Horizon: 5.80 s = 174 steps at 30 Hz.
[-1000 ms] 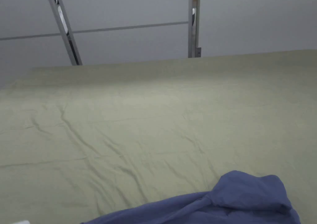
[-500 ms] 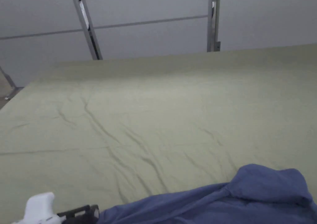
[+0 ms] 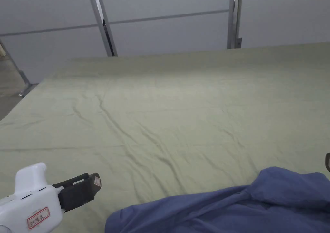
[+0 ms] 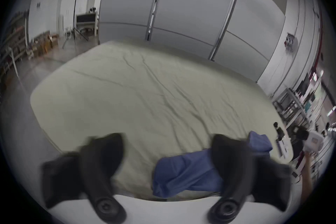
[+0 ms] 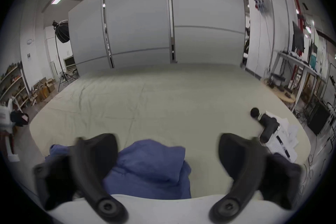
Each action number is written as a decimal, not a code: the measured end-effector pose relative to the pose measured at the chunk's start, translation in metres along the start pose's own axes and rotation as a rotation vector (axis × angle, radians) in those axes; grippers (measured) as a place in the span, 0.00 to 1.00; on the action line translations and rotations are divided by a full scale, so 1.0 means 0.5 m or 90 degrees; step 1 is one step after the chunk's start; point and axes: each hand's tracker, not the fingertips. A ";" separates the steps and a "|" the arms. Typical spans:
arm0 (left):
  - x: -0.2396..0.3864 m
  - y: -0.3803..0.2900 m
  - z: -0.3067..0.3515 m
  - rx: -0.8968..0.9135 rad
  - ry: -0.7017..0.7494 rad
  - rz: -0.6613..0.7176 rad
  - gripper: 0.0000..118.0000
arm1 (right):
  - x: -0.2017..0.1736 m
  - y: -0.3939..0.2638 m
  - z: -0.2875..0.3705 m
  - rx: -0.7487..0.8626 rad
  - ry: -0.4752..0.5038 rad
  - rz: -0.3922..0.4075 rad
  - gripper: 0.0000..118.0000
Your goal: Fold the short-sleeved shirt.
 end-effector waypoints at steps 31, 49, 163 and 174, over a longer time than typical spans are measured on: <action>-0.135 -0.178 -0.363 -0.451 -0.488 0.367 1.00 | -0.054 -0.065 -0.027 -0.072 0.070 -0.046 0.02; -0.150 0.027 -0.285 -0.397 -0.228 0.178 0.11 | -0.072 -0.047 0.024 -0.056 0.066 0.047 0.02; 0.630 -0.170 -0.424 -0.577 -0.386 -0.007 0.13 | 0.035 -0.089 0.091 -0.074 0.071 -0.055 0.02; 0.538 -0.182 -0.384 -0.543 -0.467 0.137 1.00 | 0.058 -0.102 0.082 -0.073 0.067 -0.074 0.02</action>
